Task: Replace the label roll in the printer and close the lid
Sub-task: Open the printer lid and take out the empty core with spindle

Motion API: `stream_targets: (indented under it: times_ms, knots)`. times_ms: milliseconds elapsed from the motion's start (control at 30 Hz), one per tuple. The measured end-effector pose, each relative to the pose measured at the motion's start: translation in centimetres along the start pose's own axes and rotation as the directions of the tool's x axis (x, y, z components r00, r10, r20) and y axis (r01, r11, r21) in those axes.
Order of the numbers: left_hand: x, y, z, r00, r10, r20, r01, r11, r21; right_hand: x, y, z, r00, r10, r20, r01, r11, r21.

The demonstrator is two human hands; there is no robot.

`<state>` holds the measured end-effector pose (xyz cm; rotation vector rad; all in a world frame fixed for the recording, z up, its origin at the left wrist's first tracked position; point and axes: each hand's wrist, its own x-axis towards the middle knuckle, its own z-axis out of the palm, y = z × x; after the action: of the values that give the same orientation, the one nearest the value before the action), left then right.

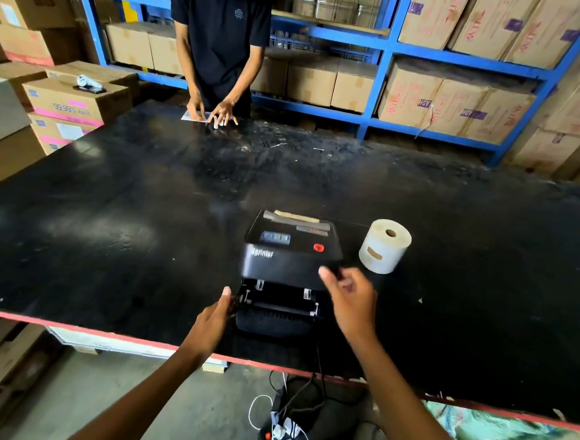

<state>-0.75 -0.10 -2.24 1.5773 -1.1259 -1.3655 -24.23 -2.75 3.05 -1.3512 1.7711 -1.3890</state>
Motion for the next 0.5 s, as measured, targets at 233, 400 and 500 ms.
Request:
stream_targets:
  times_ms: [233, 400, 500]
  knots:
    - [1.4, 0.5, -0.6, 0.999, -0.039, 0.016, 0.039, 0.999, 0.017, 8.1, -6.5, 1.6, 0.977, 0.140, -0.161, -0.132, 0.989, 0.060]
    - [2.7, 1.7, -1.5, 0.995, -0.088, 0.049, 0.085, 0.994, 0.071, 10.7, -7.1, 2.0, 0.996, -0.017, -0.091, 0.013, 0.999, -0.041]
    - [3.4, 2.3, -1.9, 0.992, -0.104, 0.071, 0.092, 0.984, 0.152, 11.8, -6.4, 2.5, 0.997, -0.042, 0.059, 0.043, 0.999, -0.005]
